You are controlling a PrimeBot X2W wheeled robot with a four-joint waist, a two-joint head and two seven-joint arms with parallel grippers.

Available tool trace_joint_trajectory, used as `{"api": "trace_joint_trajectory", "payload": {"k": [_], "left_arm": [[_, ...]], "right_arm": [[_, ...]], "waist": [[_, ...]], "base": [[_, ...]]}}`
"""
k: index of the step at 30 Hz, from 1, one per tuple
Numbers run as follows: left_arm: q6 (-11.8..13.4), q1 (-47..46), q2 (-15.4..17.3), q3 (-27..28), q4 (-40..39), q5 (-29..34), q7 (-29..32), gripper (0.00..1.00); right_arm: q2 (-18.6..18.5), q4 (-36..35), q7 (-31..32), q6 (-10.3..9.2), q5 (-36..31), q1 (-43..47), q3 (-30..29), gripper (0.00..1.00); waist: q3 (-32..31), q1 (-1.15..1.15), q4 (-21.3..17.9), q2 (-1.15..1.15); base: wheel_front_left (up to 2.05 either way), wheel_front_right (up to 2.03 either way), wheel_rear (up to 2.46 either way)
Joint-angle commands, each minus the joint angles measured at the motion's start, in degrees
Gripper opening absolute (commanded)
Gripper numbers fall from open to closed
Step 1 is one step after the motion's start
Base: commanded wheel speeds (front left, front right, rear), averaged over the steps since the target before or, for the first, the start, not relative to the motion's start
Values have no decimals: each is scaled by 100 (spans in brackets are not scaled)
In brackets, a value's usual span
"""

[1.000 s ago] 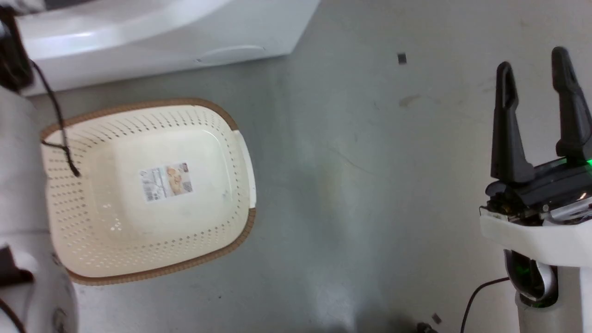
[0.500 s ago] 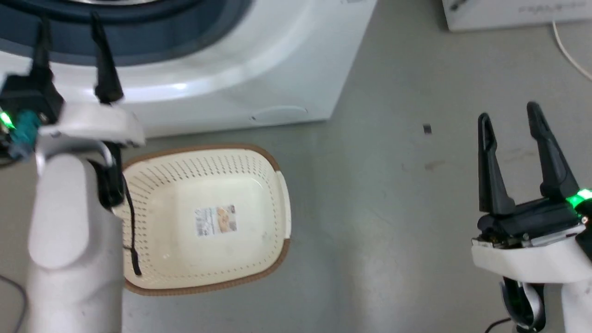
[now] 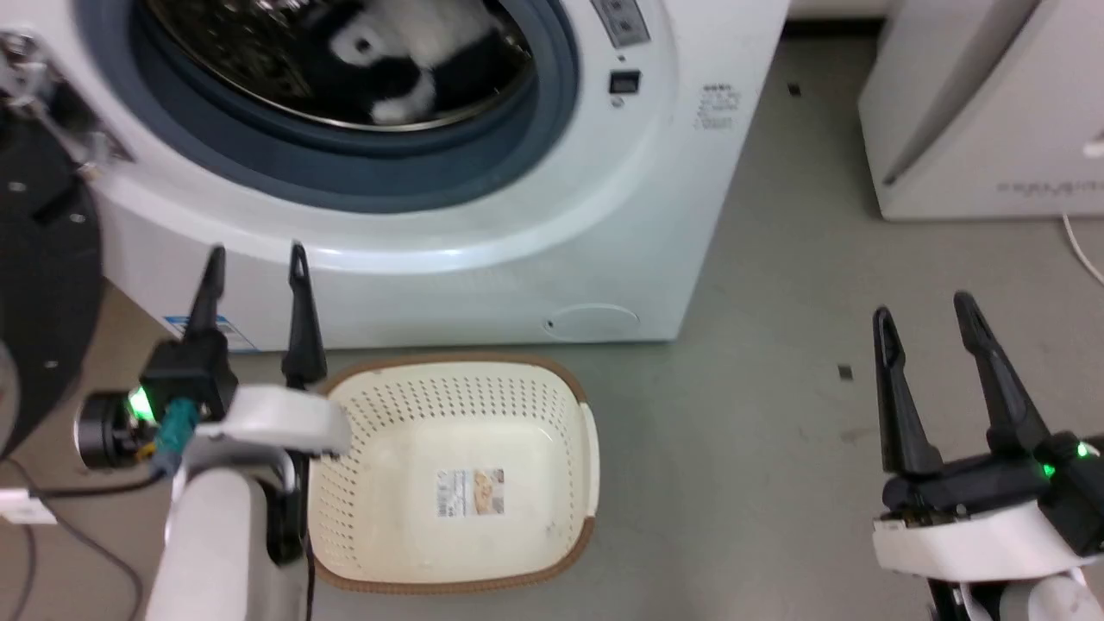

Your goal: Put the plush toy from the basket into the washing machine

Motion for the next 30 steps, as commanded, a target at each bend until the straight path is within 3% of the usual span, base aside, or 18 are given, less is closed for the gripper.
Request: {"api": "trace_joint_trajectory", "payload": {"k": [1, 21, 22, 30], "left_arm": [[-18, 209, -47, -4, -69, -23, -25, 100], [83, 1783, -197, -316, -516, 95, -25, 100], [73, 1745, -185, -314, -498, 74, -1, 0], [63, 1758, -187, -314, -525, 69, 60, 0]], "right_arm": [[0, 33, -25, -4, 73, 125, -41, 100], [0, 269, -25, -4, 356, 909, -291, 100], [0, 255, 0, 0, 333, 849, -285, 0], [0, 272, 54, 0, 299, 840, -273, 0]], "waist": [[-254, 1, 192, 0], [-1048, 1, 521, 0], [-1047, 1, 515, 0], [-1063, 1, 501, 0]], "base": [[0, 0, 0], [0, 0, 0], [0, 0, 0], [0, 0, 0]]}}
